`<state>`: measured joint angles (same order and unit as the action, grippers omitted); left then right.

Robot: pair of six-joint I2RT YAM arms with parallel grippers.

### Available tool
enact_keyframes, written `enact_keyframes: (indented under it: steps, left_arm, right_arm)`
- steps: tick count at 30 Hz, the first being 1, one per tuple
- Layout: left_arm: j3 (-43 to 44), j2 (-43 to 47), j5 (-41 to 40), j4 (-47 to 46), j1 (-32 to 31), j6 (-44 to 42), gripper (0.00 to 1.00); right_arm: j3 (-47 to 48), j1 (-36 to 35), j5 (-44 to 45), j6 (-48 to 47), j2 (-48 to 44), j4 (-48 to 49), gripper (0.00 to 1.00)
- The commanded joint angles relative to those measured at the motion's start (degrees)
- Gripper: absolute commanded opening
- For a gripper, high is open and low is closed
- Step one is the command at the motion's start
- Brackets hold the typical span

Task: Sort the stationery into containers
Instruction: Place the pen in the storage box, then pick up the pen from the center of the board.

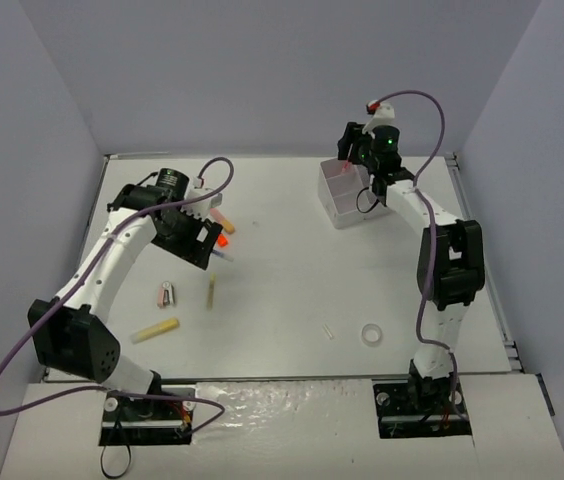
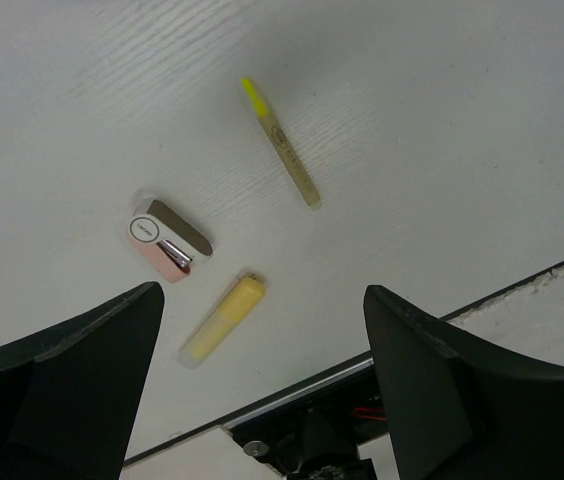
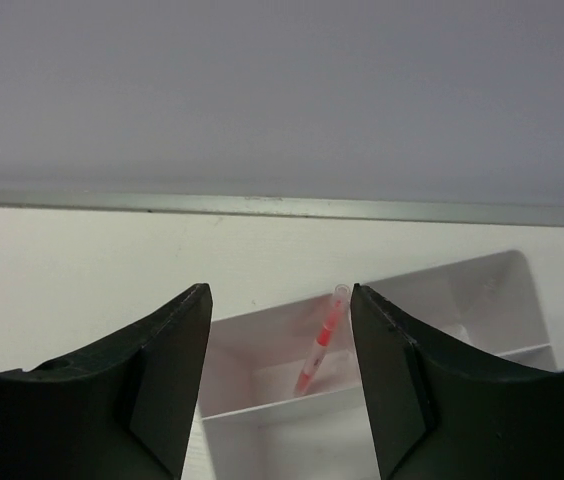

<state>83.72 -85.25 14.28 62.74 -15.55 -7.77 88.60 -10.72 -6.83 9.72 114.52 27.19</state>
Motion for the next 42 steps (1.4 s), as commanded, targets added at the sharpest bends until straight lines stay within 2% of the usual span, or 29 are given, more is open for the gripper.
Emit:
enact_keyframes:
  steps: [1, 6, 10, 17, 21, 26, 30, 34, 38, 42]
  left_arm:
    - [-3.73, -2.62, -1.52, -1.09, -1.9, -0.38, 0.75]
    - [-7.74, -5.49, 1.34, -7.62, -2.2, 5.36, 0.75]
    - [-9.46, -8.88, 0.79, -13.07, -2.21, 11.93, 0.76]
    - [-14.79, -11.43, -1.84, -20.51, -4.71, 14.65, 0.75]
    - [-15.15, -14.24, -5.9, -21.71, -7.38, 14.95, 0.75]
    - [-18.74, -13.96, -9.29, -22.57, -7.39, 16.77, 0.74]
    - [-19.47, -14.0, -8.92, -22.99, -7.3, 17.15, 0.61]
    - [-19.21, -16.4, -9.72, -23.4, -7.11, 17.53, 0.53]
    - [-19.39, -17.55, -9.66, -24.29, -6.64, 17.82, 0.34]
    - [-19.38, -18.35, -9.03, -24.9, -5.96, 18.01, 0.06]
  right_arm:
    - [0.36, -2.4, 4.31, 3.53, -12.74, -3.77, 0.53]
    - [-4.91, -9.31, 9.85, 1.22, -20.27, -8.68, 0.54]
    - [-9.97, -11.13, 5.51, 4.45, -24.6, -12.37, 0.53]
    - [-18.69, -14.74, 3.74, 5.31, -31.55, -17.81, 0.5]
    - [-22.47, -15.04, 5.14, 5.89, -34.44, -18.47, 0.5]
    - [-24.14, -15.05, 6.58, 3.84, -37.56, -18.82, 0.5]
    - [-24.26, -15.04, 8.65, 2.11, -38.38, -18.84, 0.5]
    - [-23.41, -15.04, 7.26, 1.71, -37.83, -19.94, 0.49]
    - [-22.61, -15.04, 2.88, 2.4, -37.13, -23.02, 0.48]
    - [-22.92, -15.04, 0.08, 3.99, -37.88, -27.62, 0.48]
